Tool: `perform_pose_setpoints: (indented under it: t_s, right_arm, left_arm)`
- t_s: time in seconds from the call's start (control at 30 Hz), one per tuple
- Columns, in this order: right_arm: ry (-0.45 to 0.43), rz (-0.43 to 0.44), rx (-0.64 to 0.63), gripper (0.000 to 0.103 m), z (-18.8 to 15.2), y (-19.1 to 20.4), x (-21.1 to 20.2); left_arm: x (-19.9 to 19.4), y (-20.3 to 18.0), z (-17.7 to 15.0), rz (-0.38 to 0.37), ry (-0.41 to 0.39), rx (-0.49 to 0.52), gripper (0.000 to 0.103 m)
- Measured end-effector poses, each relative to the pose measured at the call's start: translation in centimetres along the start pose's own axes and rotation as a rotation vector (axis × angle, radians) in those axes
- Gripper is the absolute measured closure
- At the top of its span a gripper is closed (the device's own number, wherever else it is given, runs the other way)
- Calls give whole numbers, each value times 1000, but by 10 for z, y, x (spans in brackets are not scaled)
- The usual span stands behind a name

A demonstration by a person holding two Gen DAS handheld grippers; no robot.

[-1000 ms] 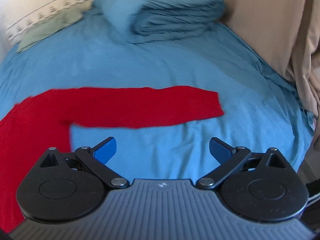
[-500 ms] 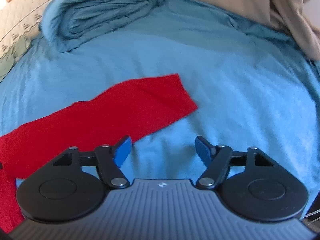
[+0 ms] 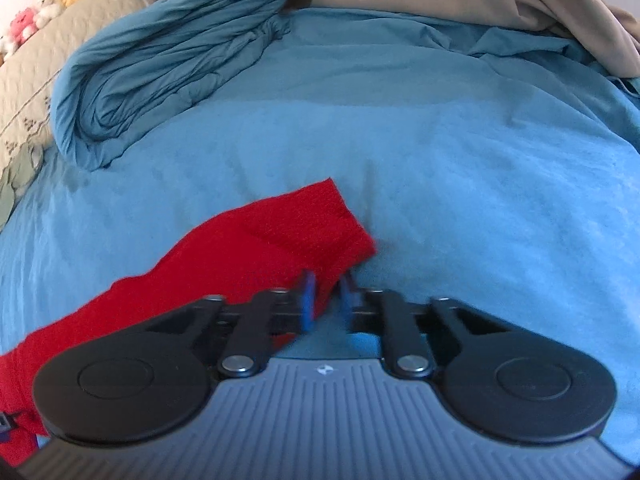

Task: Fold small clothes
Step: 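Move the right tool down to the sweater's sleeve cuff, then grasp the sleeve cuff with the right tool and fold it across the body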

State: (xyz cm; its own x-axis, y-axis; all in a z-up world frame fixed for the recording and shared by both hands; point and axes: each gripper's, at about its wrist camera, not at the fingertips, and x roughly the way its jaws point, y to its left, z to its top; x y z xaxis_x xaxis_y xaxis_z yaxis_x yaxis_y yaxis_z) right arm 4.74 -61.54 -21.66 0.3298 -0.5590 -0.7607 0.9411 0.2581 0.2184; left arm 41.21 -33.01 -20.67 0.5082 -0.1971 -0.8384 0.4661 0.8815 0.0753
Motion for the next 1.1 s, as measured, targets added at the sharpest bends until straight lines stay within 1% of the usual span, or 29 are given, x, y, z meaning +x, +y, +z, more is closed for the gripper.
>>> perform_pose_setpoints:
  t_s: [0.07,0.13,0.23,0.3,0.43,0.53,0.6,0.63,0.73,0.83,0.87,0.9,1.0,1.07,1.1]
  right_arm:
    - [-8,-8,-6,83,2,6,-1]
    - [-24,8,-21,83,4,12,-7]
    - [-54,81,-33,83,11,31,-23]
    - [-75,146,-51,83,18,52,-36]
    - [-94,303,-105,83,30,116,-63]
    - [-102,434,-186,83,27,182,-88]
    - [-97,532,-249,83,13,235,-106]
    - [-91,575,-275,83,5,257,-113]
    - [-34,721,-364,83,-41,332,-133]
    - [80,849,-442,83,-111,400,-141]
    - [113,877,-465,83,-132,415,-141]
    - [156,903,-496,83,-159,431,-141]
    - [260,935,-601,83,-231,464,-138]
    - [321,934,-654,83,-271,476,-132]
    - [344,930,-668,83,-284,479,-128]
  left_arm:
    - [2,-1,2,5,4,3,0]
    - [4,-2,5,9,15,4,0]
    - [3,-1,8,4,28,8,0]
    - [0,5,11,-19,32,-8,0]
    - [-23,37,17,-58,13,-71,0]
    - [-47,80,19,-59,-19,-116,0]
    - [-65,118,17,-47,-51,-153,0]
    - [-74,137,14,-36,-66,-171,0]
    - [-94,199,-2,30,-97,-221,0]
    - [-103,257,-29,99,-94,-273,0]
    - [-104,277,-41,118,-81,-294,0]
    - [-105,293,-52,129,-71,-312,0]
    - [-104,331,-83,153,-44,-360,0]
    - [-103,347,-98,156,-35,-387,0]
    - [-105,357,-105,151,-34,-401,0]
